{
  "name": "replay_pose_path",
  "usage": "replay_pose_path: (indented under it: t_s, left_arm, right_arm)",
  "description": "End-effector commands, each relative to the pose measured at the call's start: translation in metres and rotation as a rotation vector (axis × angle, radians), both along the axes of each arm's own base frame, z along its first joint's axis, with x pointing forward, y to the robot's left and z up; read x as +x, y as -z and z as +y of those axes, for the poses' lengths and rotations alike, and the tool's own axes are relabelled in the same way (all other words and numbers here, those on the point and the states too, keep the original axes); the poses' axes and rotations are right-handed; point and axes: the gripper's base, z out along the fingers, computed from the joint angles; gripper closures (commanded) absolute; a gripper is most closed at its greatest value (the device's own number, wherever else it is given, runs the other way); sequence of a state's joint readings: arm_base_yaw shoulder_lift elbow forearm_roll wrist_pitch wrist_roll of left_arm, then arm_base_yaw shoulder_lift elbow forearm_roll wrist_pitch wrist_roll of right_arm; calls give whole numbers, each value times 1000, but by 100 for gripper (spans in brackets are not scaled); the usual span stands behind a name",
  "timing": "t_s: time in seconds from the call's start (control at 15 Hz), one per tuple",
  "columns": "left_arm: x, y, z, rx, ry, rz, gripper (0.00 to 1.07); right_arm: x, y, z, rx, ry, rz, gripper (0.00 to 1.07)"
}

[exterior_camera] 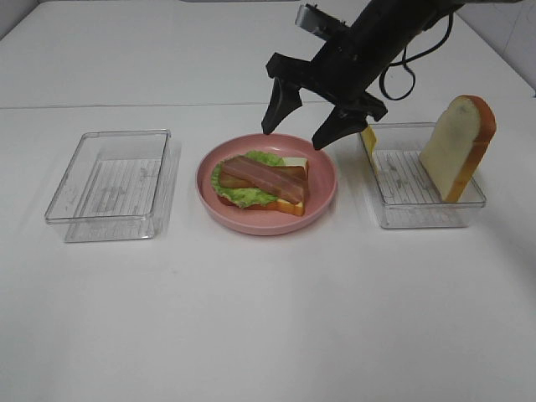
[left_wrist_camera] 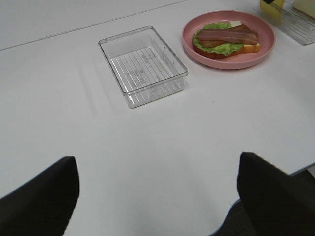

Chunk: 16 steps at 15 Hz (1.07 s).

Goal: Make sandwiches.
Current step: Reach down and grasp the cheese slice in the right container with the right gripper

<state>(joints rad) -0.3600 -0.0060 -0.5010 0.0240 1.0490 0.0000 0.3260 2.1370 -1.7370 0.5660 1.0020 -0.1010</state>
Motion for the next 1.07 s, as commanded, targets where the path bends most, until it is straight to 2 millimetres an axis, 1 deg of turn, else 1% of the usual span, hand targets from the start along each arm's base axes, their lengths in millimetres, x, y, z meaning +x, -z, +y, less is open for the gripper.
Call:
replay_pose_path:
  t_s: [0.07, 0.2, 0.27, 0.33, 0.4, 0.53, 0.73, 0.8, 0.93, 1.0, 1.07]
  left_arm:
    - [-3, 0, 1, -10, 3, -28, 24]
    - [-3, 0, 1, -10, 3, -28, 24]
    - [-3, 0, 1, -10, 3, -28, 24]
    - [-3, 0, 1, -10, 3, -28, 24]
    - [-3, 0, 1, -10, 3, -28, 24]
    - [-3, 0, 1, -10, 3, -28, 24]
    - [-3, 0, 1, -10, 3, -28, 24]
    - [-3, 0, 1, -10, 3, -28, 24]
    - [-3, 0, 1, -10, 3, -28, 24]
    - [-3, 0, 1, -10, 3, -28, 24]
    - [-3, 0, 1, -10, 3, -28, 24]
  right_arm:
    - [-2, -23, -10, -127, -18, -3, 32]
    - [4, -47, -23, -279, -13, -50, 32]
    - [7, -54, -27, -328, 3, -74, 32]
    - [8, -57, -29, -351, 12, -91, 32]
    - [11, -61, -32, -385, 35, -118, 36]
    - [15, -60, -31, -376, 43, -146, 41]
    - [26, -48, -31, -398, 52, -194, 47]
    - [30, -40, -30, -403, 52, -200, 49]
    - [39, -19, -28, -410, 39, -201, 51]
    - [45, -1, -29, -443, 39, -201, 51]
    - [46, 3, -29, -449, 42, -197, 51]
